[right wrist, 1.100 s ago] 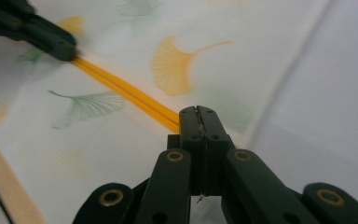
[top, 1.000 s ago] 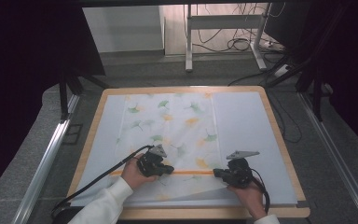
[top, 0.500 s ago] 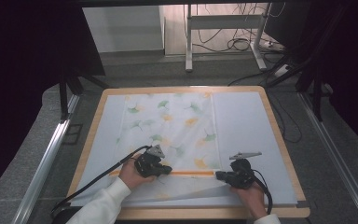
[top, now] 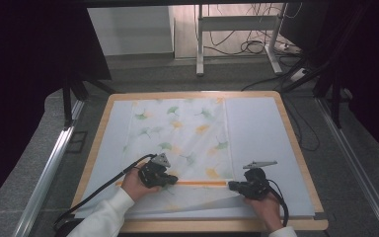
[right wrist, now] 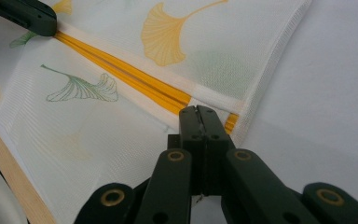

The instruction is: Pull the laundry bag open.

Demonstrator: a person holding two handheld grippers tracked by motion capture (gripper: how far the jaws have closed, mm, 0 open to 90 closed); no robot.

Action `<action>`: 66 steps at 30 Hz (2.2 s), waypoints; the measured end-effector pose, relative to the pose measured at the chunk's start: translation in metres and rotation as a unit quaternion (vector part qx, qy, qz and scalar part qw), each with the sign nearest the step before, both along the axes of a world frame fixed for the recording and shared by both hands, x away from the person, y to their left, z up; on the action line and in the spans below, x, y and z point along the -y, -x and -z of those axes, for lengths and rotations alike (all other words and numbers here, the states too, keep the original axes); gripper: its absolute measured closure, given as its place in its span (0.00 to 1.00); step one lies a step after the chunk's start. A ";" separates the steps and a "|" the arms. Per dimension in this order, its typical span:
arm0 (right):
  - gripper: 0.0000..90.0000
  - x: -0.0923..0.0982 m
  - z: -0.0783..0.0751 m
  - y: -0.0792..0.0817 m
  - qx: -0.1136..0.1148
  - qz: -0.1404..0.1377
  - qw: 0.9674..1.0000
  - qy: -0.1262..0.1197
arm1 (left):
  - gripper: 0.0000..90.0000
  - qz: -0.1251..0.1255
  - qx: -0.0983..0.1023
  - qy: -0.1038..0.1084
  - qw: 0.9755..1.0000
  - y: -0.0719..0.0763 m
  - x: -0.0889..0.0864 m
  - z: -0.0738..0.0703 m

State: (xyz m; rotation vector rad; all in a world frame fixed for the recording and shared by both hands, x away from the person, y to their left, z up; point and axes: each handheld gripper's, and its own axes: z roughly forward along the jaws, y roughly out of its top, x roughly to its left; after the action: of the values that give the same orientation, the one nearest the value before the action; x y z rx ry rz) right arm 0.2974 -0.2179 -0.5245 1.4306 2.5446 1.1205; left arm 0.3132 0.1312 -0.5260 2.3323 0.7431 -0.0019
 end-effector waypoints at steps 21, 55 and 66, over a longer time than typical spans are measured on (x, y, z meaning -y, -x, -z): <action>1.00 -0.001 -0.001 0.001 0.008 -0.004 1.000 0.007 | 1.00 -0.039 -0.010 0.004 0.999 0.004 -0.049 0.003; 1.00 -0.001 0.000 0.002 0.012 -0.008 1.000 0.008 | 1.00 -0.077 -0.009 -0.004 0.997 0.015 -0.095 0.005; 1.00 -0.001 0.000 0.002 0.014 -0.006 1.000 0.008 | 1.00 -0.093 -0.013 -0.001 0.996 0.020 -0.115 0.006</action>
State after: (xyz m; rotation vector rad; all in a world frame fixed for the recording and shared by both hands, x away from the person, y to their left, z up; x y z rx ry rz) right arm 0.2955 -0.2168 -0.5243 1.3889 2.5404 1.1108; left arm 0.2932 0.2461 -0.5317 2.2613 0.9707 0.0500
